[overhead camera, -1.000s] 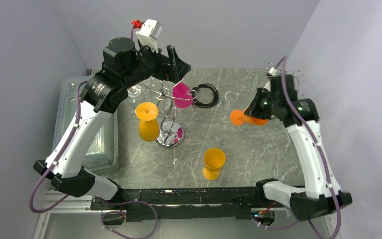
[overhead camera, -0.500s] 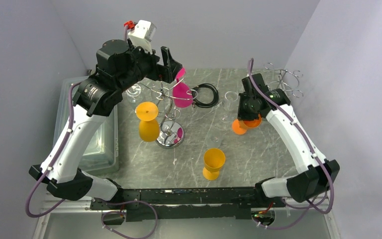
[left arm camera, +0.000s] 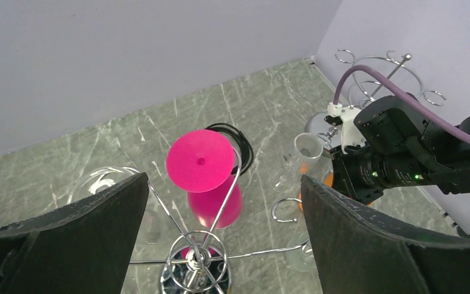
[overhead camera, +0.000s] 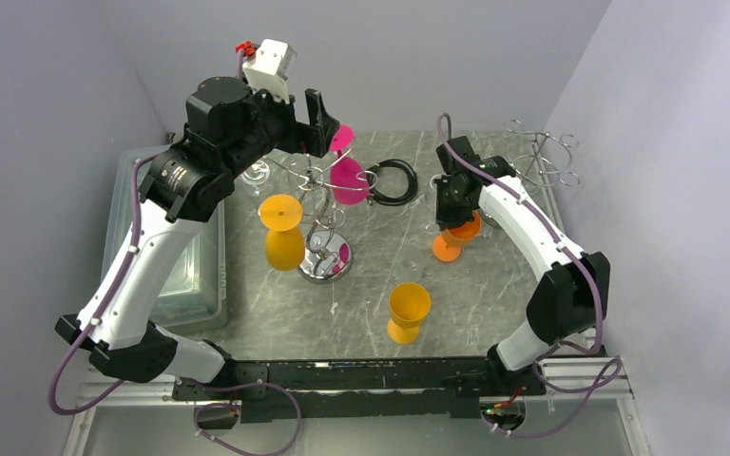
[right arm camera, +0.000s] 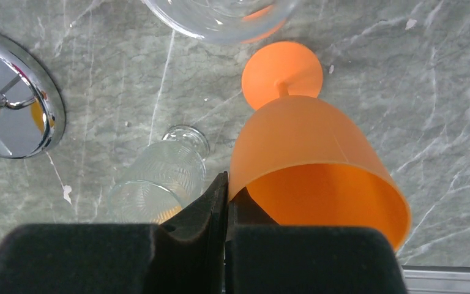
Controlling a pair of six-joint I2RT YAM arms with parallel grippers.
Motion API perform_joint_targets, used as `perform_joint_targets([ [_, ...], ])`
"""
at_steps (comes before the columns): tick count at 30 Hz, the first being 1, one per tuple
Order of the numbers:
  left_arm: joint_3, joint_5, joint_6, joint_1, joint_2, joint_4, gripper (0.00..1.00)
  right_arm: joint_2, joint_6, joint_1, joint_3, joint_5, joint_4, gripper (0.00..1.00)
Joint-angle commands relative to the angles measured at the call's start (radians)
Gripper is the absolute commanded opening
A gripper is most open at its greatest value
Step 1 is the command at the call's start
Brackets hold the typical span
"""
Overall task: Take the wine glass off the wine glass rack
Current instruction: Place the wine glass at the center of the board.
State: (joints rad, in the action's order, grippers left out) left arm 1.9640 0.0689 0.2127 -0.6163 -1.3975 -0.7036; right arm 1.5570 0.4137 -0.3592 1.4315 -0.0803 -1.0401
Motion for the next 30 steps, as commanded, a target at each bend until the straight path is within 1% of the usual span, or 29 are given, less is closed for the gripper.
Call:
perform_joint_targets([
  [1,0.019,0.033,-0.028,-0.002,0.029,0.006,0.99,0.018,-0.025,-0.016,0.058,0.017,0.033,0.00],
  [11,0.019,0.043,-0.040,-0.002,0.020,0.008,0.99,0.064,-0.020,-0.041,0.064,0.015,0.024,0.00],
  [12,0.018,0.043,-0.041,-0.003,0.020,0.009,0.99,0.067,-0.020,-0.042,0.065,0.013,0.023,0.01],
  [17,0.014,0.050,-0.045,-0.002,0.022,0.004,0.99,0.075,-0.019,-0.048,0.083,-0.003,0.011,0.14],
  [22,0.009,0.053,-0.046,-0.002,0.028,-0.003,0.99,0.061,-0.017,-0.055,0.111,-0.011,-0.001,0.31],
  [30,0.024,0.057,-0.049,-0.002,0.031,-0.040,0.99,0.024,-0.008,-0.058,0.156,-0.025,-0.023,0.45],
])
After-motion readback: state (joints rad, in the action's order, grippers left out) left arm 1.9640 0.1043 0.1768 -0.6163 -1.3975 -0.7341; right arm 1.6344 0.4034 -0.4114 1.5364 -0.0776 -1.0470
